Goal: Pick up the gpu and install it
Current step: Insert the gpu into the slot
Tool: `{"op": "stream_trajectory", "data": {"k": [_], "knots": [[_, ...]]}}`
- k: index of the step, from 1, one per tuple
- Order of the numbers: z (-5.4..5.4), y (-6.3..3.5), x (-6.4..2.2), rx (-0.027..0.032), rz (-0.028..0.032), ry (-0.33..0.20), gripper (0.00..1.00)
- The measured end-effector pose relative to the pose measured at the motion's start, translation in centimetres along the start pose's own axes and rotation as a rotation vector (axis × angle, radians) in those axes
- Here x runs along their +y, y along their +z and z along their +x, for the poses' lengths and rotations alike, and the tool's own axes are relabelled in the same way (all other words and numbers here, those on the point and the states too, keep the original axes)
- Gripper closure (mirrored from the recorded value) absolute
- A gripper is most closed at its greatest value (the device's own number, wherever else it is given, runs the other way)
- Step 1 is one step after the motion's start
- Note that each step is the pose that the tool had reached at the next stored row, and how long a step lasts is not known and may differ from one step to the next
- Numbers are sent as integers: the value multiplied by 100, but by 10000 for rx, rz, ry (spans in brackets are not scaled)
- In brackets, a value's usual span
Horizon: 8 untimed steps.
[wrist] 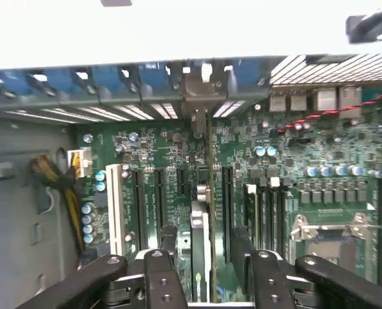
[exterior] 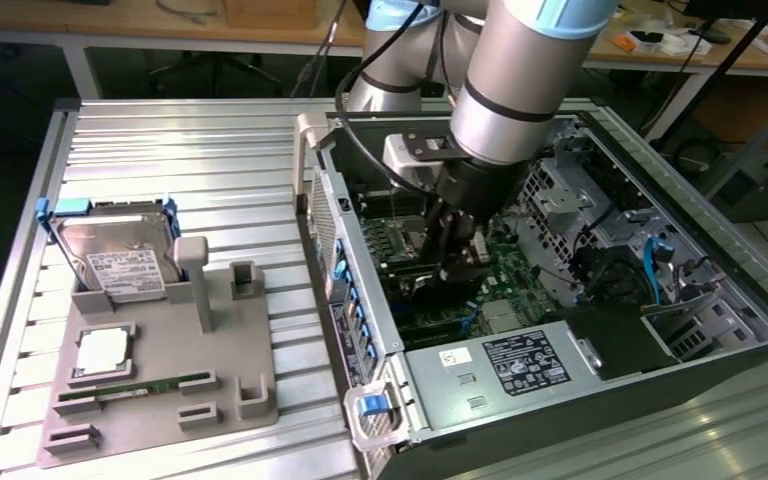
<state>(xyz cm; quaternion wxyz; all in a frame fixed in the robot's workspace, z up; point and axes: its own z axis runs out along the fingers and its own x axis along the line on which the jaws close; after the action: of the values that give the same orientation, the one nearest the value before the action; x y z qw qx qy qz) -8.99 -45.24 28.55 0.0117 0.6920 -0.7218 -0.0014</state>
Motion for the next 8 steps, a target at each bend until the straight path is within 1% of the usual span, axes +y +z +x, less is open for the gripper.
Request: {"op": "stream_trajectory", "data": {"k": [2,7,8], "knots": [[0,-20,1,4,-2,3,55],[0,-20,1,4,-2,3,86],[0,-20,1,4,-1,3,86]]}}
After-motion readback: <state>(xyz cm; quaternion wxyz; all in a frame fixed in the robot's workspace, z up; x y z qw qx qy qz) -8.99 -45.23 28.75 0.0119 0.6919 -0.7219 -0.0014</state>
